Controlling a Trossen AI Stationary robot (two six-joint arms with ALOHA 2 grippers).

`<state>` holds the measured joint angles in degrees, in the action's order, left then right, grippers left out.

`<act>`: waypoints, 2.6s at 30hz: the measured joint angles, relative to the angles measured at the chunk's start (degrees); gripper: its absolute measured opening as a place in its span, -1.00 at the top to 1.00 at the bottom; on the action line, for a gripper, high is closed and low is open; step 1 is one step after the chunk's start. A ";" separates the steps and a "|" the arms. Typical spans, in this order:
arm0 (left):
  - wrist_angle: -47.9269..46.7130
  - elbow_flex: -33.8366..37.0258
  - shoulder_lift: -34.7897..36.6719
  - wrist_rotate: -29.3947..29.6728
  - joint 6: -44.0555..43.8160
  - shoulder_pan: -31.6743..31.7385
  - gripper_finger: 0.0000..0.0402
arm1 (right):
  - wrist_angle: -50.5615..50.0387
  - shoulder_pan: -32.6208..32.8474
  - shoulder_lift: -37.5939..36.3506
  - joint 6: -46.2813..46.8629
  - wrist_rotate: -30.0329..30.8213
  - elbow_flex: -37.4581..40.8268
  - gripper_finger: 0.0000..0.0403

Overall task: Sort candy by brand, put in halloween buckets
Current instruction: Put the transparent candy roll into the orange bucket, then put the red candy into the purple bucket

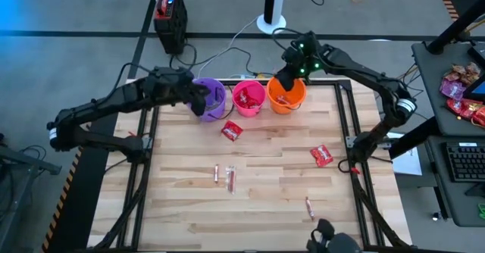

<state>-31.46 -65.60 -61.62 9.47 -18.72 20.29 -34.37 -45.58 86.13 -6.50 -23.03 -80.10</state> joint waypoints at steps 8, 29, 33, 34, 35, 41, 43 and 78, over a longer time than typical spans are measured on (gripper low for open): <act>-4.63 0.10 -0.11 1.78 -0.08 4.70 0.61 | 0.14 -2.72 -2.07 -5.47 0.04 2.22 0.86; -5.01 0.20 -6.46 1.92 -1.84 12.22 0.61 | 2.28 -5.39 -4.20 -0.57 0.51 14.17 0.82; -4.98 0.20 -7.38 1.92 -1.91 12.22 0.61 | 3.43 -5.36 -4.20 -0.85 0.52 14.06 0.81; -4.99 0.18 -7.53 1.92 -1.93 12.22 0.61 | 3.52 -5.36 -4.20 -0.91 0.52 14.06 0.81; -4.99 0.17 -7.61 1.92 -1.96 12.22 0.61 | 3.46 -5.36 -4.20 -1.13 0.54 14.06 0.81; -5.01 0.13 -7.47 1.93 -2.84 12.20 0.61 | 3.45 -5.36 -4.20 -2.06 0.55 14.06 0.80; -4.99 0.11 -7.39 1.95 -2.82 12.17 0.61 | 3.46 -5.36 -4.20 -2.59 0.56 14.06 0.80; -19.48 0.04 -3.98 -14.51 -4.57 5.19 0.61 | 2.77 -5.32 -4.42 5.78 1.02 12.87 0.24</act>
<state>-50.94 -65.56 -65.60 -5.04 -23.29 25.48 -31.60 -50.89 81.71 -0.72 -22.00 -67.23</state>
